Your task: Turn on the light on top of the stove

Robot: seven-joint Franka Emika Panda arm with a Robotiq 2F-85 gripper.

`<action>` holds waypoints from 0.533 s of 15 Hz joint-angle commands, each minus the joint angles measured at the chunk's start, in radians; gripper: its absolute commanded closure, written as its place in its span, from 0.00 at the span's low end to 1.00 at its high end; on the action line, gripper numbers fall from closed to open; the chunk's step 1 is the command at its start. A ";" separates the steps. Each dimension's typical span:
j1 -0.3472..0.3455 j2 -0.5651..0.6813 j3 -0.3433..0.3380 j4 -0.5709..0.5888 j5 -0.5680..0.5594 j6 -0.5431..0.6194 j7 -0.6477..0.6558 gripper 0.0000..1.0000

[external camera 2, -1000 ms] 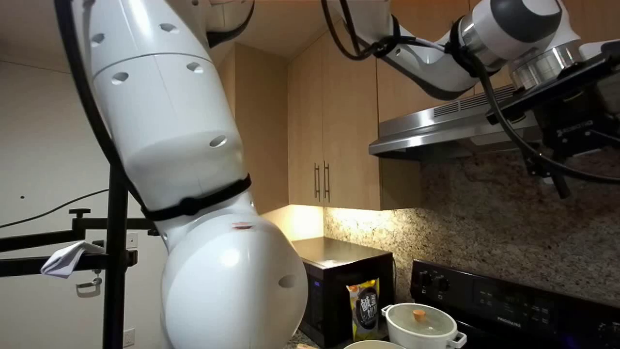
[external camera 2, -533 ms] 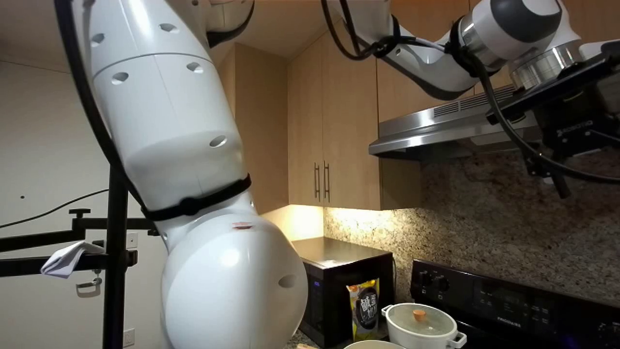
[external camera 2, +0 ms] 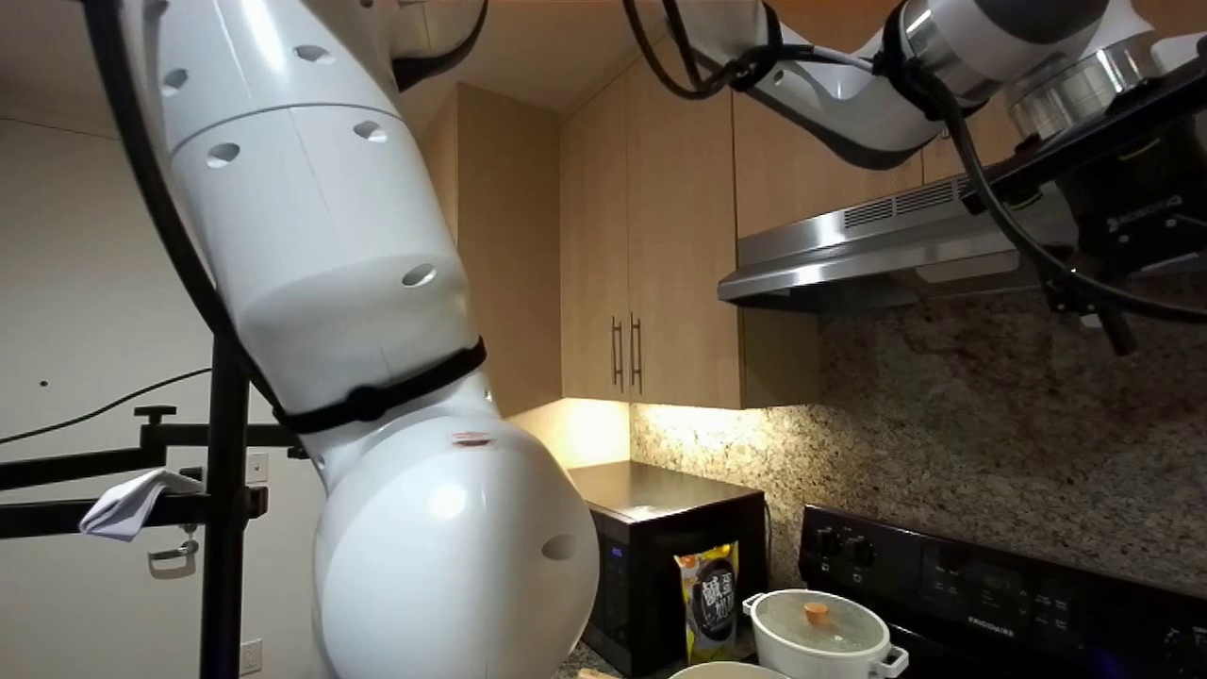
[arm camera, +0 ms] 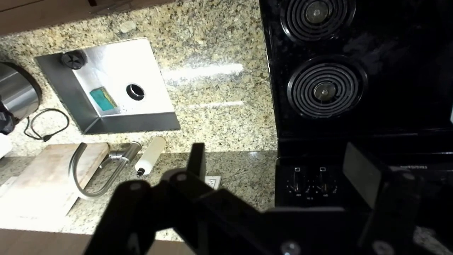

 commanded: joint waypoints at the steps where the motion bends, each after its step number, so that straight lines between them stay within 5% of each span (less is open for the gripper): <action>1: 0.006 -0.038 -0.008 0.011 0.027 0.009 -0.025 0.00; 8: 0.029 -0.050 -0.008 0.065 0.030 0.026 -0.045 0.00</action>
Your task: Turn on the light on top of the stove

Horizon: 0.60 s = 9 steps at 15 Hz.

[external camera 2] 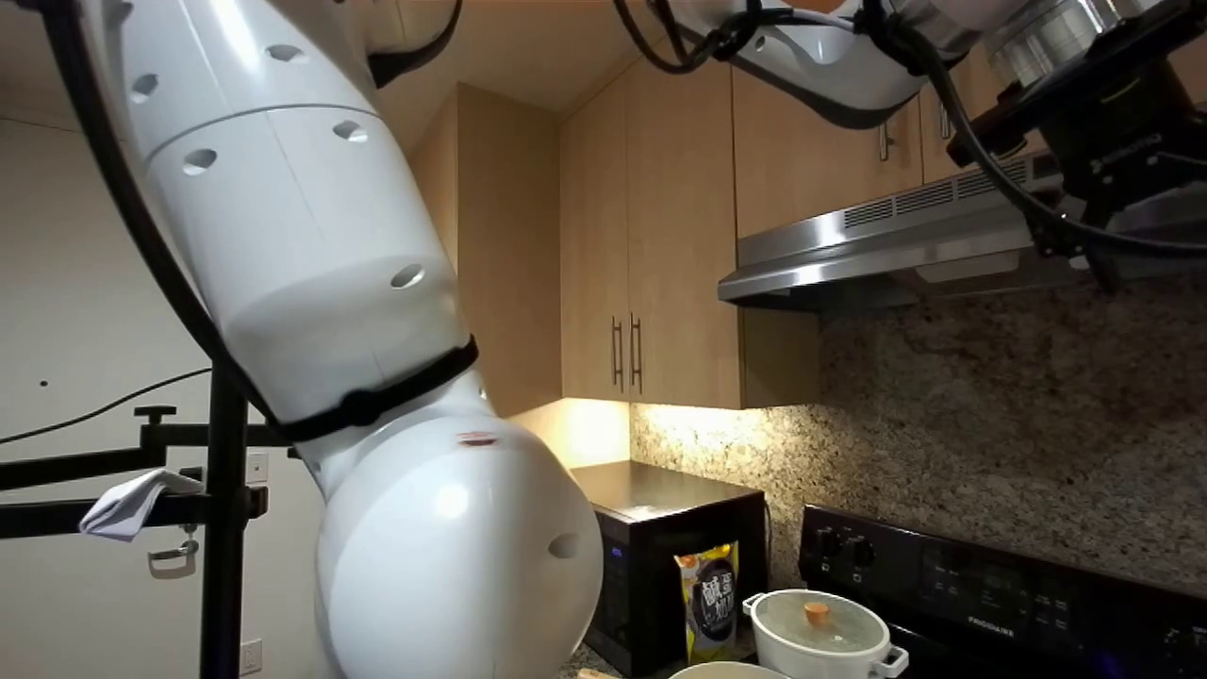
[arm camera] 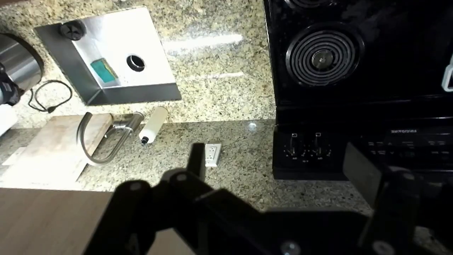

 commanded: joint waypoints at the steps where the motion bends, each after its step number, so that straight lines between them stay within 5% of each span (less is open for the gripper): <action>1: 0.010 -0.002 -0.007 0.022 0.019 0.030 -0.045 0.00; 9: 0.030 -0.003 -0.008 0.054 0.022 0.124 -0.093 0.00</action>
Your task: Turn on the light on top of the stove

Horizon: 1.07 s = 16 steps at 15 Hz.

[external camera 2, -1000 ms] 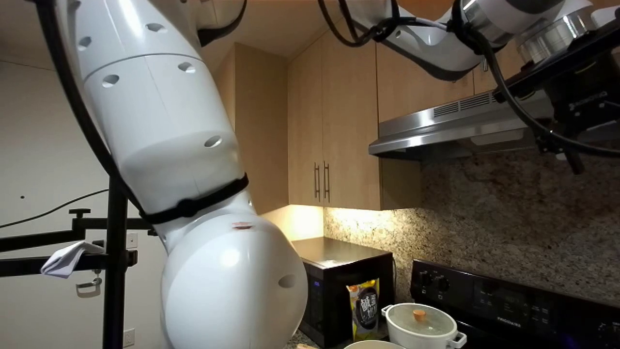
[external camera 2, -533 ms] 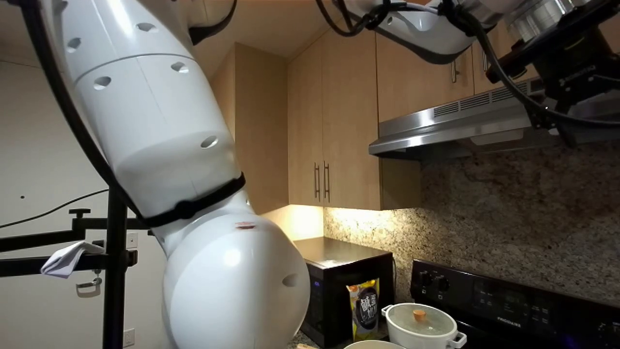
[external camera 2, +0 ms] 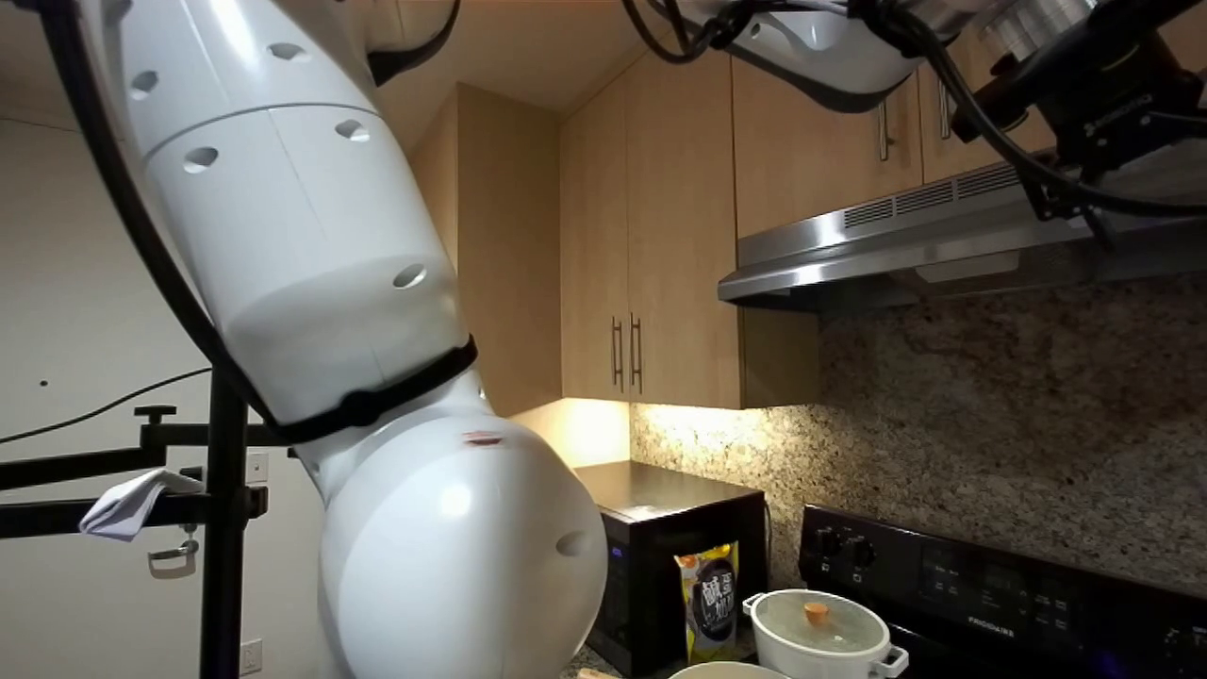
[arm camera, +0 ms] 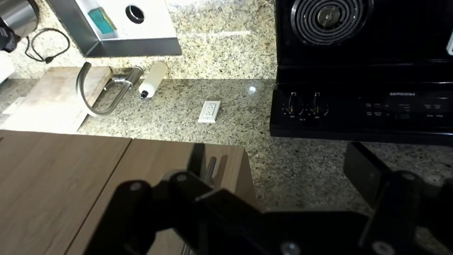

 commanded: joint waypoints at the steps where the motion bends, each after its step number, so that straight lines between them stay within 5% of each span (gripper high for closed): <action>1: 0.012 -0.005 -0.008 0.013 0.024 0.047 -0.068 0.00; 16: 0.032 0.007 -0.007 0.037 0.022 0.265 -0.124 0.00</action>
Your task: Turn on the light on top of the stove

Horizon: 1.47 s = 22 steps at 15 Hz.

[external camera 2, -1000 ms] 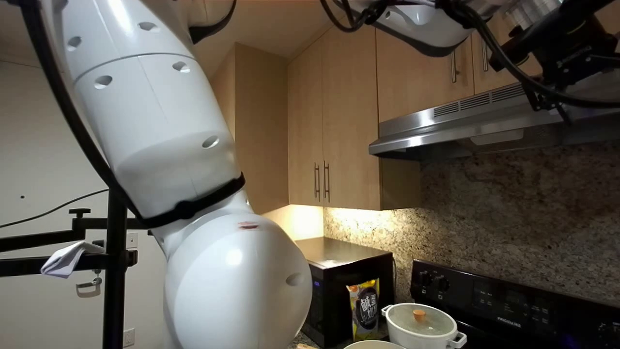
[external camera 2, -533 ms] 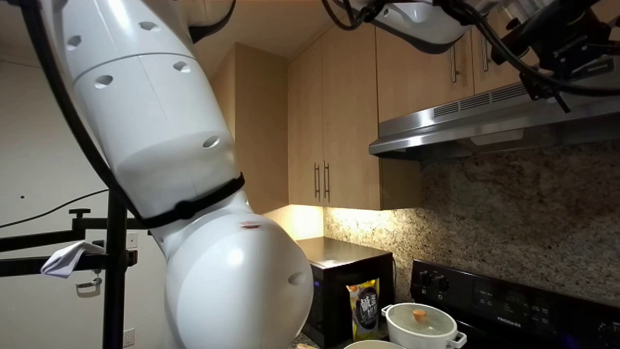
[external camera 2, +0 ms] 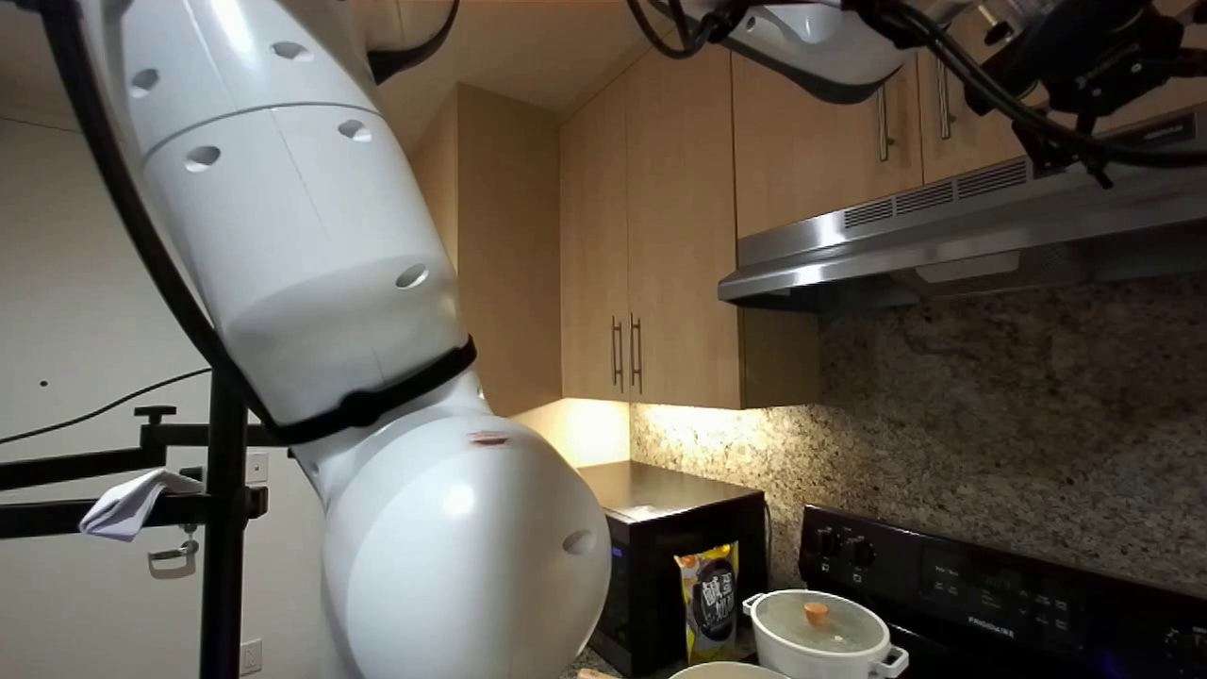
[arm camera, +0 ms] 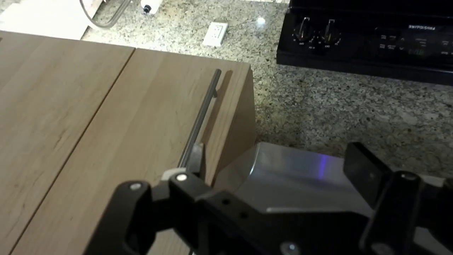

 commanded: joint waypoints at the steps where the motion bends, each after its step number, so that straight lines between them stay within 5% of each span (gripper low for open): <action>1: 0.017 0.009 -0.006 0.011 0.022 0.059 -0.064 0.00; 22: 0.061 0.093 0.008 0.096 0.025 0.228 -0.081 0.00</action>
